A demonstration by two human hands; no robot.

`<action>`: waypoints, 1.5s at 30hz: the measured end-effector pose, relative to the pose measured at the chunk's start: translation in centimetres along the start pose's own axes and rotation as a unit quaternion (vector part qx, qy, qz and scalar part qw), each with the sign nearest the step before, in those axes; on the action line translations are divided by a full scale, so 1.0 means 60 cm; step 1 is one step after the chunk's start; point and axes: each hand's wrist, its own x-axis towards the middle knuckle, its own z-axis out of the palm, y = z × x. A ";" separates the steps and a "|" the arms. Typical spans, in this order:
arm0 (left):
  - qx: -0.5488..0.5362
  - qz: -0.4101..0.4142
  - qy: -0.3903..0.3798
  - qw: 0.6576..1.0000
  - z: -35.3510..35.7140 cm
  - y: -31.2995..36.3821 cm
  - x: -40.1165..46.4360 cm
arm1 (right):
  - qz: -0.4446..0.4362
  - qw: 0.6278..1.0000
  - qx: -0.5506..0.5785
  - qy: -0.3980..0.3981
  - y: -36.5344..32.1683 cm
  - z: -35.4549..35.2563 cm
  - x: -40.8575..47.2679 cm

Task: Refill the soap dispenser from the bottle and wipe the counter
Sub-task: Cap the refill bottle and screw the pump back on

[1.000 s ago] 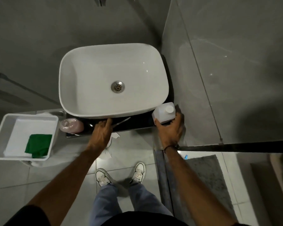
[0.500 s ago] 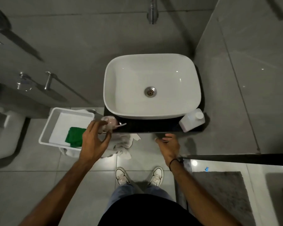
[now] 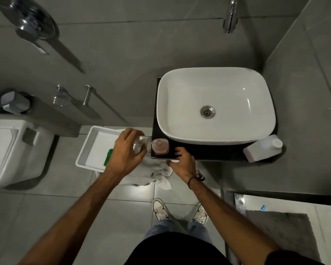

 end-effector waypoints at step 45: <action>0.008 0.096 -0.191 0.977 0.093 -0.050 0.043 | -0.200 0.971 -0.124 0.035 0.003 0.037 0.016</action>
